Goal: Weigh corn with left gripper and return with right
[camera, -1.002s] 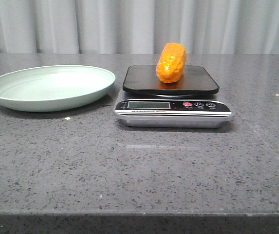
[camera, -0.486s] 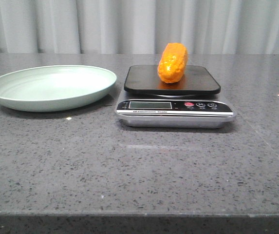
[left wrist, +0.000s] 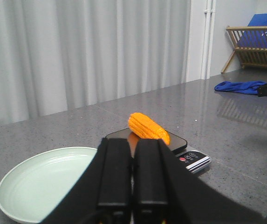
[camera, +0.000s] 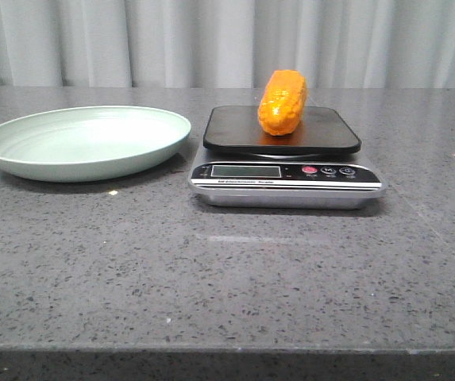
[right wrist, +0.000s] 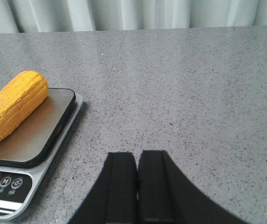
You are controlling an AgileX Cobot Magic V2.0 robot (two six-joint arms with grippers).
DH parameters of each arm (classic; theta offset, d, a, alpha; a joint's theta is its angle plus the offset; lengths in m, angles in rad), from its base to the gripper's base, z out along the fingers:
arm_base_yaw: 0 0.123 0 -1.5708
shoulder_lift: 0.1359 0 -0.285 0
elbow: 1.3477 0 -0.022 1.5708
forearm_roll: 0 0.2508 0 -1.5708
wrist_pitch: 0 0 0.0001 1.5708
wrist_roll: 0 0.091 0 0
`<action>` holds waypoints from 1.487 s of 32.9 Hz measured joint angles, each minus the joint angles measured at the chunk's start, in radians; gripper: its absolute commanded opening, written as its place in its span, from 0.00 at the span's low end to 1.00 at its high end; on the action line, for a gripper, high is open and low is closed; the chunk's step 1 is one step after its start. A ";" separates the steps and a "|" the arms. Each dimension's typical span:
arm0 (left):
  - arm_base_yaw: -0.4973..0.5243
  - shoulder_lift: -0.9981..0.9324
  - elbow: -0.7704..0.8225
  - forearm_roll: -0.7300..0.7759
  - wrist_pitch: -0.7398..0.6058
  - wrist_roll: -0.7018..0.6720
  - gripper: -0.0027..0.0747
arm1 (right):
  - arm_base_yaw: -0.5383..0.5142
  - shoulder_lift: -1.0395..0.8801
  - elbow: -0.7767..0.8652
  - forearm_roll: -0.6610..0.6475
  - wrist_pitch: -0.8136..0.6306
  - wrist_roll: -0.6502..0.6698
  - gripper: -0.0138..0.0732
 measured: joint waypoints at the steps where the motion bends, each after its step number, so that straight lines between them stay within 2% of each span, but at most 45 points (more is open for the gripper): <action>1: 0.000 0.000 0.000 0.000 0.000 0.000 0.20 | 0.000 0.013 -0.011 0.000 0.000 0.000 0.33; 5: 0.000 0.000 0.000 0.000 0.000 0.000 0.20 | 0.022 0.077 -0.102 0.000 0.040 -0.011 0.39; 11: 0.000 0.000 0.000 0.000 0.000 0.000 0.20 | 0.133 0.208 -0.285 0.000 0.129 -0.053 0.66; 19: 0.000 0.000 0.000 0.000 0.000 0.000 0.20 | 0.377 0.495 -0.548 -0.025 0.223 -0.059 0.67; 22: 0.000 0.000 0.000 0.000 0.000 0.000 0.20 | 0.436 0.616 -0.672 -0.060 0.278 -0.053 0.67; 27: 0.000 0.000 0.000 0.000 0.000 0.000 0.20 | 0.476 0.796 -0.903 -0.119 0.418 0.067 0.68; 34: 0.000 0.000 0.000 0.000 0.000 0.000 0.20 | 0.478 1.041 -1.241 -0.186 0.751 0.272 0.84; 39: 0.000 0.000 0.000 0.000 0.000 0.000 0.20 | 0.478 1.227 -1.463 -0.227 0.976 0.340 0.85; 43: 0.000 0.000 0.000 0.000 0.000 0.000 0.20 | 0.478 1.336 -1.551 -0.230 0.999 0.423 0.85; 49: 0.000 0.000 0.000 0.000 0.000 0.000 0.20 | 0.474 1.421 -1.563 -0.207 1.011 0.590 0.85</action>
